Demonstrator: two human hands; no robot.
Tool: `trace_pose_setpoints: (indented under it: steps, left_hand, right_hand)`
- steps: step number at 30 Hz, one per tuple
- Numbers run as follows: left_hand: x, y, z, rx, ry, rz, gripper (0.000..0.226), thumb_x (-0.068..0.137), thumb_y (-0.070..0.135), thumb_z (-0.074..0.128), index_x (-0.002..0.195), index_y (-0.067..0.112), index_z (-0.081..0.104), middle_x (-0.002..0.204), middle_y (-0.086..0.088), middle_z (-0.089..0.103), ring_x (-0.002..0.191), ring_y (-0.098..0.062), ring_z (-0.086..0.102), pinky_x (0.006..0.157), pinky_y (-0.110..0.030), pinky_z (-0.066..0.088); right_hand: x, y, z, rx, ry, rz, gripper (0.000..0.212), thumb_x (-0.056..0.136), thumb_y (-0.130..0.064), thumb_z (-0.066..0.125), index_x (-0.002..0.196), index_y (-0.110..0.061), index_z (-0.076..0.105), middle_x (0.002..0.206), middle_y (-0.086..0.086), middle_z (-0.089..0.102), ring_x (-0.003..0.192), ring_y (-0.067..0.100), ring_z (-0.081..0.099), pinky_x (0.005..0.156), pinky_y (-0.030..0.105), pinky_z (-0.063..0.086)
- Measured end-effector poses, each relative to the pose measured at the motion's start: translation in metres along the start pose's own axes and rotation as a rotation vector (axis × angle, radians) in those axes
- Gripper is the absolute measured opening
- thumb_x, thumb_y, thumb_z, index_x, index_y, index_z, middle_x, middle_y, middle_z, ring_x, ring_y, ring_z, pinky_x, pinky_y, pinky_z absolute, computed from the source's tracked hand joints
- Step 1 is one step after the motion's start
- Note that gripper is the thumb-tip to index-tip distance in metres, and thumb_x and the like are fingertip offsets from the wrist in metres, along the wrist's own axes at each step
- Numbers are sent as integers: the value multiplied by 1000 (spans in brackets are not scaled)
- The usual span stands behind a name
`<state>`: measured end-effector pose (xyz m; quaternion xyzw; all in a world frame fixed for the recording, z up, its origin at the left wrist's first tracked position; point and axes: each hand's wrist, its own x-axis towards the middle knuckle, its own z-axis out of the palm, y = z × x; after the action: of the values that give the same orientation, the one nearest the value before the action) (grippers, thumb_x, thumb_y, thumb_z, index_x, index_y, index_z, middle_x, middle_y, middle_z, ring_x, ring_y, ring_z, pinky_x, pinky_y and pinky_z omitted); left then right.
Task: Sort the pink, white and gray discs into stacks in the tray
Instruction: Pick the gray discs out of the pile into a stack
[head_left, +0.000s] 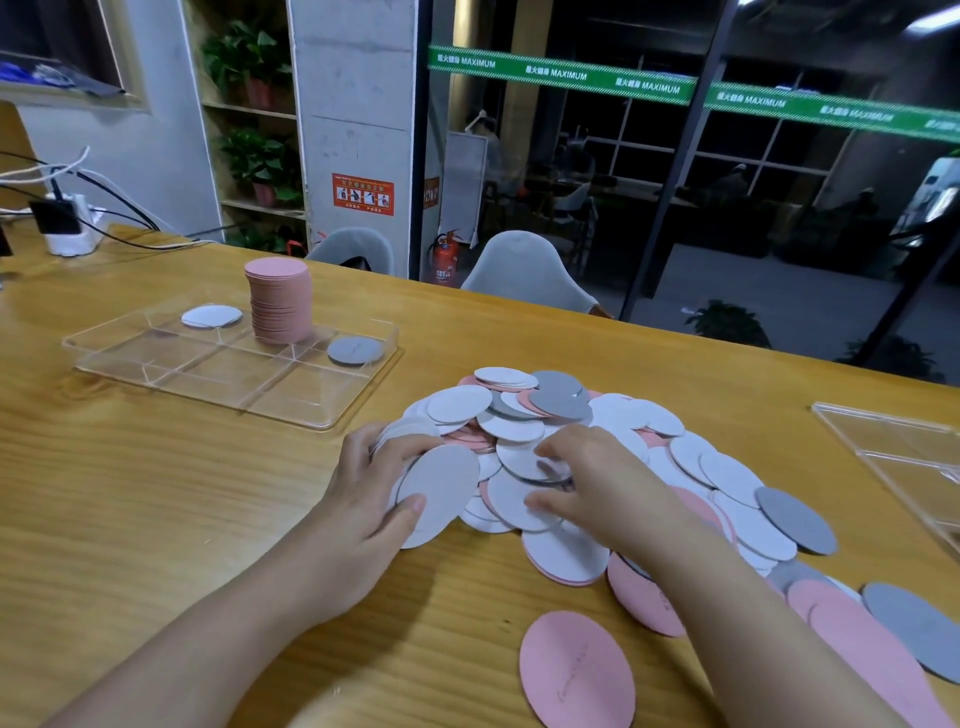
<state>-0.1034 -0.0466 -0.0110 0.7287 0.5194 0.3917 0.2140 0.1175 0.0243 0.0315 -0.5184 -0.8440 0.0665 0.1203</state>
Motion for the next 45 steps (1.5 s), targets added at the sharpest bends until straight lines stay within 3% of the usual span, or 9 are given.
trace_pose_setpoints:
  steps: [3,13,17,21,27,30,35,39,45]
  left_hand:
    - [0,1,0,-10,-21,11,61,97,17,41,116,73,25,126,40,6,121,23,13,92,-4,20]
    - [0,0,2,-19,7,-4,45,90,32,39,115,68,32,128,36,12,122,17,22,90,-5,24]
    - [-1,1,4,-13,28,-12,43,86,34,39,114,67,33,127,34,14,121,16,24,89,-3,24]
    - [-2,0,3,-10,32,-14,53,96,17,44,115,65,33,127,34,14,121,16,25,88,0,23]
    - [-1,2,4,-23,33,-11,49,95,22,43,114,67,33,126,37,12,120,21,21,88,1,21]
    - [-2,2,4,-19,38,-14,51,96,19,44,114,66,33,125,38,12,120,20,21,89,-1,22]
    - [-1,2,4,-9,40,-18,56,95,16,46,114,68,34,127,34,14,123,15,22,92,-5,21]
    - [-1,2,4,-6,39,-23,56,95,16,46,115,67,33,128,34,13,123,16,21,91,-2,21]
    - [-2,2,2,-39,56,-40,56,95,14,47,114,66,35,126,37,14,123,18,21,91,-2,21]
  right_hand:
    - [4,4,14,-11,66,8,34,88,-36,59,114,-15,56,112,0,53,108,17,44,82,25,34]
    - [9,7,22,-202,165,11,28,100,-32,32,96,-13,53,98,4,62,95,23,52,73,34,38]
    - [5,9,18,-71,213,63,27,99,-33,37,98,-14,56,96,2,65,92,23,56,75,36,44]
    - [1,10,13,52,258,67,23,97,-29,42,97,-13,57,93,3,65,88,24,57,75,36,43]
    - [1,3,6,344,349,74,14,99,-21,39,91,-19,49,85,-7,52,80,14,47,66,27,31]
    - [1,1,6,456,370,47,12,99,-20,39,89,-23,46,81,-12,50,74,6,46,62,20,33]
    - [0,0,8,472,331,-2,19,98,-19,41,83,-28,43,78,-14,50,73,3,48,63,13,36]
    - [-4,-1,7,379,262,-84,8,97,-17,45,91,-20,49,79,-18,49,74,-5,47,65,8,35]
    - [-11,3,-16,373,-17,-61,14,92,-23,56,78,-26,57,77,-9,63,75,9,59,72,30,49]
